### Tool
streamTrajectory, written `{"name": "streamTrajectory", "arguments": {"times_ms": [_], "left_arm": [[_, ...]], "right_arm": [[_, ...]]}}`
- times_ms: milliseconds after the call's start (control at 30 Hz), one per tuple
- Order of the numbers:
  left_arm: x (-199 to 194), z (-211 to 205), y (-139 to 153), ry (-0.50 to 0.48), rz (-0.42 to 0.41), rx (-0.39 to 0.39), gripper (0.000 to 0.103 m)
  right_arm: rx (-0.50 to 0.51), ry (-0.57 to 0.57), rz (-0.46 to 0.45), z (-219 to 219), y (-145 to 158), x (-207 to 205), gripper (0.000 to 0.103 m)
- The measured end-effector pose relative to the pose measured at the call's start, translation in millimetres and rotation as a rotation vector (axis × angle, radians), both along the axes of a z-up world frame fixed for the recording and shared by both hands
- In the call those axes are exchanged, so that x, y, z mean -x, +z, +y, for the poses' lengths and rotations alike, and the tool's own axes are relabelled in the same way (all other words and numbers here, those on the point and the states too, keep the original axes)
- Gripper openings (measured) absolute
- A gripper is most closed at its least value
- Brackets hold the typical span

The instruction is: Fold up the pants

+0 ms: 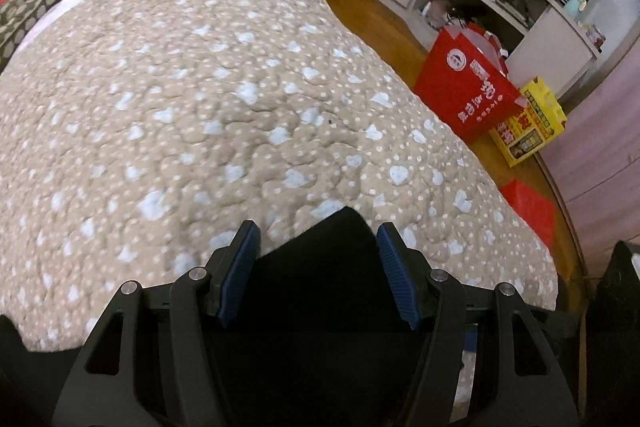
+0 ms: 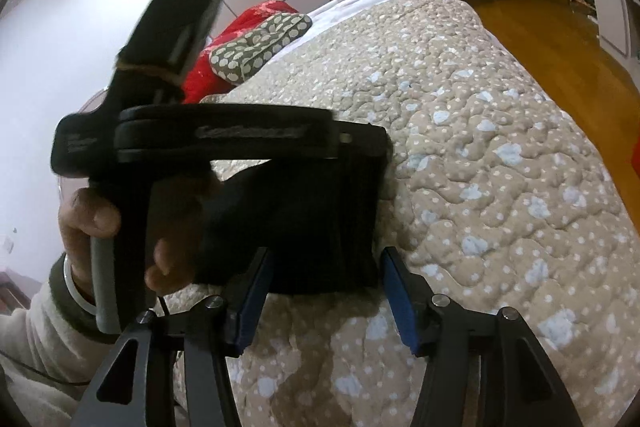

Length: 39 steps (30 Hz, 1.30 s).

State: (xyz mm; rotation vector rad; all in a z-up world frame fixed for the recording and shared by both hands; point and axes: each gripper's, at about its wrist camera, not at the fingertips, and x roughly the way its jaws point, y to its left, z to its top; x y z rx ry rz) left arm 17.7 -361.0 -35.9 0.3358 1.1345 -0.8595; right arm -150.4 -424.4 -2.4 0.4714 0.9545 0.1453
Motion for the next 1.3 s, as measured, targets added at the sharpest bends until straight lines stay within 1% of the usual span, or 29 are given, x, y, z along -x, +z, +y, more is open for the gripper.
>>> {"name": "streamTrajectory", "arguments": {"times_ms": [67,200,233,267,300,333,367,400,433,467,500,533,633,733,833,900,967,1067,1100,1133,1200,1267,1300], "left_arm": [[-0.6,-4.6,-3.6,-0.016,-0.007,-0.015,0.062],[6.2,-11.8,-6.0,-0.049,-0.061,-0.046,0.062],[6.1,-11.9,-6.5,-0.046,-0.066,-0.042,0.061],[6.4,-12.3,-6.7,-0.047,-0.063,-0.034,0.054],[6.3,-12.0,-6.7,-0.051,-0.060,-0.023,0.049],[5.6,-10.5,-5.8,-0.053,-0.056,-0.010,0.048],[4.4,-7.8,-4.5,-0.054,-0.046,0.005,0.041],[3.1,-4.6,-2.3,-0.055,-0.032,0.023,0.033],[1.3,0.8,0.8,-0.058,-0.011,0.046,0.028],[-1.3,7.7,5.9,-0.058,0.016,0.074,0.025],[-4.0,15.0,13.2,-0.052,0.036,0.100,0.024],[-6.2,23.1,23.2,-0.044,0.039,0.124,0.024],[-6.6,47.1,53.1,-0.026,-0.020,0.163,0.024],[-12.9,86.1,82.6,0.030,-0.084,0.184,0.024],[-24.2,132.2,95.5,0.120,-0.108,0.192,0.024],[-30.7,162.9,96.3,0.176,-0.112,0.192,0.024],[-35.9,195.0,91.6,0.239,-0.127,0.173,0.024],[-44.0,237.8,75.9,0.336,-0.122,0.130,0.024],[-46.8,250.7,69.6,0.369,-0.115,0.113,0.024],[-51.4,267.8,59.8,0.421,-0.100,0.088,0.024],[-55.6,288.7,47.0,0.484,-0.075,0.066,0.024],[-58.1,308.0,34.3,0.550,-0.052,0.042,0.024],[-57.7,313.9,31.6,0.571,-0.050,0.032,0.024]], "right_arm": [[-0.005,-0.002,-0.009,0.7,-1.5,-1.3,0.055],[-0.026,-0.030,-0.034,-0.2,-3.7,-2.6,0.055],[-0.033,-0.035,-0.040,-0.7,-5.1,-4.4,0.055],[-0.035,-0.044,-0.047,-1.0,-6.1,-5.8,0.048],[-0.034,-0.055,-0.049,-0.8,-6.9,-7.8,0.033],[-0.029,-0.066,-0.041,-1.6,-7.9,-10.2,0.026],[-0.031,-0.075,-0.032,-2.1,-8.4,-12.2,0.020],[-0.046,-0.075,-0.031,-2.3,-7.6,-14.0,0.016],[-0.044,-0.064,-0.031,0.2,-3.5,-16.3,0.016],[-0.020,-0.053,-0.033,3.2,1.2,-18.7,0.015],[0.003,-0.036,-0.041,7.8,7.7,-20.4,0.015],[0.011,-0.018,-0.055,12.5,15.2,-22.6,0.014],[0.004,0.033,-0.099,28.7,39.1,-32.7,0.014],[0.009,0.107,-0.143,52.4,61.5,-45.6,0.014],[0.015,0.206,-0.181,89.2,78.7,-62.9,0.014],[0.015,0.251,-0.189,111.5,80.9,-70.9,0.014],[0.000,0.299,-0.183,136.5,76.2,-83.4,0.014],[-0.033,0.371,-0.148,177.2,57.8,-98.5,0.013],[-0.037,0.395,-0.134,191.6,49.5,-104.1,0.013],[-0.039,0.420,-0.118,205.7,39.9,-109.6,0.013],[-0.048,0.464,-0.060,231.6,12.5,-120.6,0.014],[-0.049,0.516,0.043,253.5,-20.8,-130.9,0.018],[-0.033,0.532,0.065,261.3,-28.8,-131.1,0.026]]}}
